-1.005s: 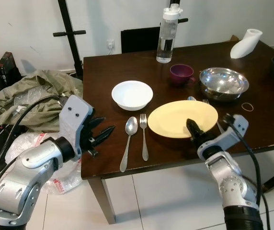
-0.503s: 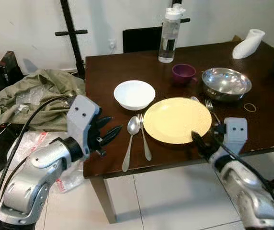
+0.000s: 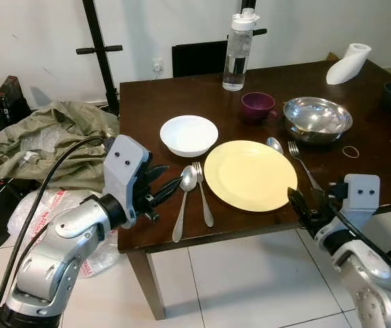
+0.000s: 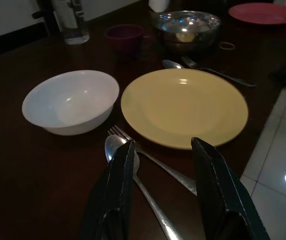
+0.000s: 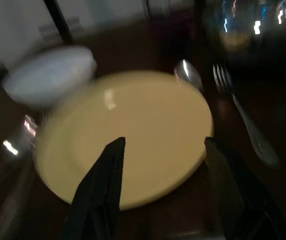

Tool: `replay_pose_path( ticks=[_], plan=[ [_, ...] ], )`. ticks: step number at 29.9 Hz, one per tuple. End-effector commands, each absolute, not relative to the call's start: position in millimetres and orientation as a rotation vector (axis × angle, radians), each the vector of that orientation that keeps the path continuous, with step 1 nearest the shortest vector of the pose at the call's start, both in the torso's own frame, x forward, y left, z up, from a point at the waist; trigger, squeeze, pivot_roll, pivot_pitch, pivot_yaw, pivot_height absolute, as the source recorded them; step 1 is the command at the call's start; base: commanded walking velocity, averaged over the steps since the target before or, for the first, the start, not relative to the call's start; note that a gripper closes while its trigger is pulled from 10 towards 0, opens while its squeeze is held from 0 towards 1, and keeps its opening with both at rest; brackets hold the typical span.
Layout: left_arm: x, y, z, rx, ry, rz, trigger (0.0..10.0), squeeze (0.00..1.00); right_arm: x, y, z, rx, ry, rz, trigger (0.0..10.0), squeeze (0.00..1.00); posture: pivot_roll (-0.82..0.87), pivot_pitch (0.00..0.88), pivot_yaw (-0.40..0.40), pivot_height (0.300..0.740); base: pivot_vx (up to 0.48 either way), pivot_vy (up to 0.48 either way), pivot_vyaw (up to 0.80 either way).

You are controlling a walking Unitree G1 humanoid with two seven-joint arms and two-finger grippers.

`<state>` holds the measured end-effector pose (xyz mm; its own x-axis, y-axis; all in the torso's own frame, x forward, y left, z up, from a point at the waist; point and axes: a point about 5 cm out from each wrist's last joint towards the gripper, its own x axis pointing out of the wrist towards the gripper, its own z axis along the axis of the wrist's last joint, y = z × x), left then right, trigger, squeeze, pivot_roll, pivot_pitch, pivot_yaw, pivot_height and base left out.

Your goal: Setting the table

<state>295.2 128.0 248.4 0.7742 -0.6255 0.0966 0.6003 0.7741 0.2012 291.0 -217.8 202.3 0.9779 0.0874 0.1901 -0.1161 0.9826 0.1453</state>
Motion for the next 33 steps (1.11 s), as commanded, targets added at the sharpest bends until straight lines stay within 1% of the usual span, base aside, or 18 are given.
replay_pose_path(
  ticks=[1, 7, 8, 11, 15, 19, 21, 22, 23, 24, 25, 28, 33],
  plan=[
    [298.0, 124.1, 239.1, 0.158, -0.136, -0.648, 10.0, 0.0, 281.7, -207.0, 218.9, 0.185, -0.289, 0.142, 10.0, 0.0, 0.0, 0.102, 0.13, 0.74, 0.0, 0.0, 0.0],
    [304.3, 124.0, 227.7, 0.112, -0.098, -0.581, 10.0, 0.0, 271.5, -196.7, 220.9, 0.187, -0.344, 0.107, 10.0, 0.0, -0.02, 0.087, 0.144, 0.74, 0.0, 0.0, 0.0],
    [307.3, 127.5, 219.3, 0.091, -0.069, -0.538, 10.0, 0.0, 262.4, -187.5, 214.4, 0.188, -0.336, 0.108, 10.0, 0.0, -0.04, 0.086, 0.149, 0.74, 0.0, 0.0, 0.0],
    [307.9, 128.7, 215.6, 0.081, -0.057, -0.524, 10.0, 0.0, 258.7, -183.9, 210.9, 0.188, -0.327, 0.112, 10.0, 0.0, -0.04, 0.084, 0.149, 0.74, 0.0, 0.0, 0.0],
    [309.5, 131.3, 201.2, 0.062, -0.012, -0.465, 10.0, 0.0, 245.9, -170.0, 196.2, 0.205, -0.286, 0.116, 10.0, 0.0, -0.06, 0.074, 0.153, 0.74, 0.0, 0.0, 0.0],
    [309.1, 131.4, 190.6, 0.093, 0.007, -0.442, 10.0, 0.0, 242.1, -166.1, 190.2, 0.18, -0.272, 0.082, 10.0, 0.0, -0.07, 0.067, 0.152, 0.74, 0.0, 0.0, 0.0],
    [308.0, 130.6, 185.7, 0.108, 0.015, -0.438, 10.0, 0.0, 241.1, -166.0, 188.2, 0.156, -0.269, 0.066, 10.0, 0.0, -0.08, 0.06, 0.15, 0.74, 0.0, 0.0, 0.0],
    [306.4, 130.0, 179.0, 0.146, 0.017, -0.431, 10.0, 0.0, 239.7, -167.1, 185.0, 0.135, -0.264, 0.044, 10.0, 0.0, -0.08, 0.054, 0.148, 0.74, 0.0, 0.0, 0.0],
    [303.2, 130.8, 167.5, 0.198, 0.021, -0.408, 10.0, 0.0, 235.3, -172.3, 172.7, 0.08, -0.229, 0.01, 10.0, 0.0, -0.08, 0.04, 0.135, 0.74, 0.0, 0.0, 0.0],
    [301.9, 131.6, 163.0, 0.212, 0.023, -0.396, 10.0, 0.0, 232.3, -175.2, 165.5, 0.052, -0.206, -0.002, 10.0, 0.0, -0.08, 0.04, 0.135, 0.74, 0.0, 0.0, 0.0],
    [299.5, 132.2, 159.6, 0.205, 0.028, -0.386, 10.0, 0.0, 227.0, -181.3, 156.1, 0.043, -0.171, -0.017, 10.0, 0.0, -0.07, 0.031, 0.121, 0.74, 0.0, 0.0, 0.0],
    [294.0, 136.4, 150.1, 0.167, 0.056, -0.355, 10.0, 0.0, 214.9, -193.0, 142.2, 0.055, -0.113, -0.042, 10.0, 0.0, -0.07, 0.034, 0.114, 0.74, 0.0, 0.0, 0.0],
    [289.3, 138.5, 133.1, 0.161, 0.099, -0.334, 10.0, 0.0, 216.2, -196.9, 138.9, 0.064, -0.1, -0.043, 10.0, 0.0, -0.08, 0.026, 0.104, 0.74, 0.0, 0.0, 0.0]
  ],
)
